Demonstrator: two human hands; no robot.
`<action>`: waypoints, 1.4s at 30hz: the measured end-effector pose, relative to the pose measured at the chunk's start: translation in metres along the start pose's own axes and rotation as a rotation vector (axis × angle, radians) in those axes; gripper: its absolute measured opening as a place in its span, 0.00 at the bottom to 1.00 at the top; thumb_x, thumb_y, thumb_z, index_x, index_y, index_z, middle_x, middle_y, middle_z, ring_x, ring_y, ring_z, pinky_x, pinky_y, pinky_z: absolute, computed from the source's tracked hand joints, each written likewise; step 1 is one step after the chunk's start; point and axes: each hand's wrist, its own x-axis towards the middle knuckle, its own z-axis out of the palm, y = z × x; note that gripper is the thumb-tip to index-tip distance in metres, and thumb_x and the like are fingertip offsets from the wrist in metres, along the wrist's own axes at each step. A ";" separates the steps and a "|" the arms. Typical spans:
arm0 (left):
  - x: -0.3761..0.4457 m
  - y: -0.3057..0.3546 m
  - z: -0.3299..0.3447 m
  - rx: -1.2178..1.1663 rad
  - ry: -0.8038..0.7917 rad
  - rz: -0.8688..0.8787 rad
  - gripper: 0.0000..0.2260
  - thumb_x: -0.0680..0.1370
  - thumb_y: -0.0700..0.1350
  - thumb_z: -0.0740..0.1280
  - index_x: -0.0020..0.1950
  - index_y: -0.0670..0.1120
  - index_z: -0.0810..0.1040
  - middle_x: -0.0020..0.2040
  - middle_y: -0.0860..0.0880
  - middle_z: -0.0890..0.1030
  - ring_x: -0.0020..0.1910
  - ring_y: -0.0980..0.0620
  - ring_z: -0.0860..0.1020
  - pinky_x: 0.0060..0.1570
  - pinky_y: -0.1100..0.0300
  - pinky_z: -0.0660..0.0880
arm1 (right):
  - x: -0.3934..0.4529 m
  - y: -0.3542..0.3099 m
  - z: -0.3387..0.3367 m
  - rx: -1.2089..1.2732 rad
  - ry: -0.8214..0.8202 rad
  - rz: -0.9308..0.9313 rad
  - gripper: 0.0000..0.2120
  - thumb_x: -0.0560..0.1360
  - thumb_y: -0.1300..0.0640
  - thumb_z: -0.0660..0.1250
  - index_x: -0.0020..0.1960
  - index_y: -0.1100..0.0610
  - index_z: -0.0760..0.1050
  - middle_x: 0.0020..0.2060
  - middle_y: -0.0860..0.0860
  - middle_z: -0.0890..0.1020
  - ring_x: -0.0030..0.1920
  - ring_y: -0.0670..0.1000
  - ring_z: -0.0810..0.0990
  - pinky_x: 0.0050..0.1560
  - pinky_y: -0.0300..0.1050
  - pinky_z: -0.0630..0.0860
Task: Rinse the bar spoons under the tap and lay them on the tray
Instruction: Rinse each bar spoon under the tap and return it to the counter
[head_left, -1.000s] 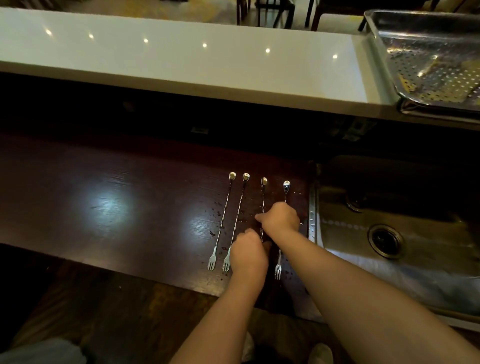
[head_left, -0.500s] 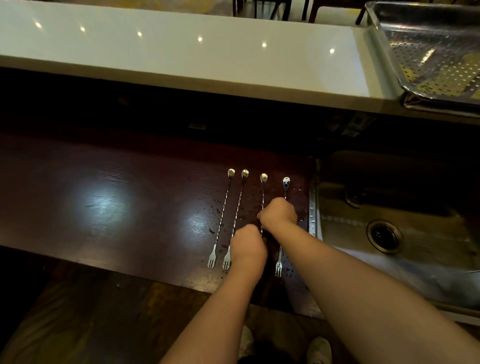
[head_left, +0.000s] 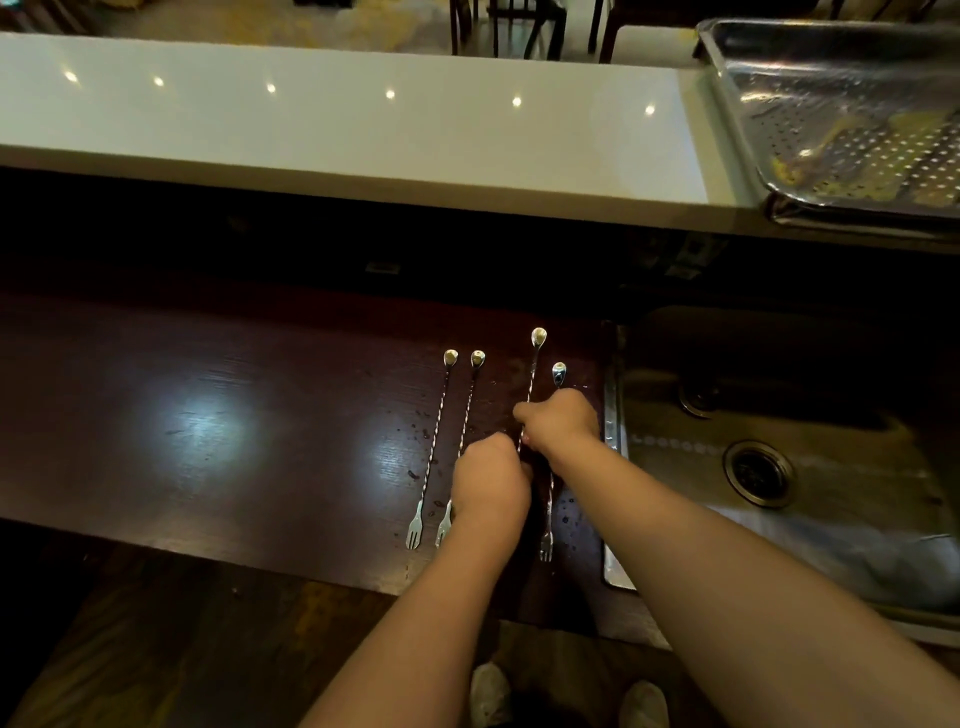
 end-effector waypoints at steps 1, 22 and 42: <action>0.000 0.006 -0.001 0.040 0.008 0.036 0.07 0.77 0.43 0.63 0.51 0.40 0.77 0.50 0.41 0.81 0.50 0.41 0.79 0.43 0.52 0.73 | 0.000 0.001 -0.006 0.044 0.017 -0.003 0.09 0.68 0.56 0.69 0.40 0.62 0.80 0.37 0.59 0.84 0.39 0.59 0.83 0.41 0.50 0.80; -0.042 0.173 0.063 0.475 -0.009 0.439 0.13 0.76 0.34 0.61 0.56 0.43 0.79 0.56 0.44 0.76 0.54 0.42 0.78 0.49 0.52 0.75 | 0.026 0.120 -0.196 0.726 0.200 0.223 0.13 0.75 0.64 0.67 0.32 0.61 0.73 0.26 0.56 0.76 0.20 0.47 0.74 0.26 0.37 0.73; -0.102 0.301 0.205 -1.435 -0.230 -0.339 0.08 0.79 0.45 0.65 0.43 0.45 0.80 0.36 0.48 0.81 0.33 0.55 0.78 0.36 0.65 0.75 | 0.045 0.228 -0.309 1.187 0.189 0.373 0.10 0.77 0.65 0.66 0.37 0.64 0.74 0.27 0.54 0.76 0.23 0.46 0.75 0.24 0.33 0.74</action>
